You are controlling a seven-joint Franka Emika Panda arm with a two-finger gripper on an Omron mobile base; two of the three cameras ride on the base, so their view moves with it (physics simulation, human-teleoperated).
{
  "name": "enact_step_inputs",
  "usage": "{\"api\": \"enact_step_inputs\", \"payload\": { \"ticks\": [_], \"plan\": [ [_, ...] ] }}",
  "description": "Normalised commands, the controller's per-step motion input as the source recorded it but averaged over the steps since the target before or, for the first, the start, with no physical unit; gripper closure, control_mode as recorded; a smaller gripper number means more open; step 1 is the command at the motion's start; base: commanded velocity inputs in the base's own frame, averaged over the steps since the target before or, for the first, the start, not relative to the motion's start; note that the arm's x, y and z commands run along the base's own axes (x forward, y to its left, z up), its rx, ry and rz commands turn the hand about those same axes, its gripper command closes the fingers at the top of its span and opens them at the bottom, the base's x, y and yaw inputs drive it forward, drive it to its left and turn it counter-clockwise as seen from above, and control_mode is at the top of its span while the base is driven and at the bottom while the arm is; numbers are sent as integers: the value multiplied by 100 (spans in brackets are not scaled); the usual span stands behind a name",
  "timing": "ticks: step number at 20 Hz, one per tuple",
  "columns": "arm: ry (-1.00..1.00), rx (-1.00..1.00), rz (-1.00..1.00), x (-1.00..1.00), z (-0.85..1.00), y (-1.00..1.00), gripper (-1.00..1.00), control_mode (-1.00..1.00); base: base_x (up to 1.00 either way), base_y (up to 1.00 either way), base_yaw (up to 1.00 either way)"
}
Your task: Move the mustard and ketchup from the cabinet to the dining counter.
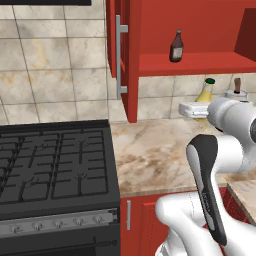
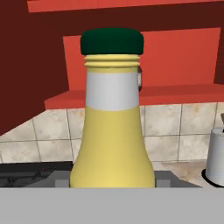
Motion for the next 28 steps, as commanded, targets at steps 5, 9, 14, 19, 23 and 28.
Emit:
{"api": "enact_step_inputs", "payload": {
  "ticks": [5, 9, 14, 19, 23, 28],
  "plan": [
    [1, 0, 0, -64, -35, 4, 100, 100, -18, 1, 0],
    [0, 0, 0, 0, 0, 0, 100, 100, -98, 9, 0],
    [0, 0, 0, 0, 0, 0, 100, 100, -94, 37, 25],
    [0, 0, 0, 0, 0, 0, 100, 100, -49, 91, 59],
    [0, 0, 0, 0, 0, 0, 100, 100, -12, 92, 80],
    [0, 0, 0, 0, 0, 0, 100, 100, 0, 64, 84]
  ]
}}
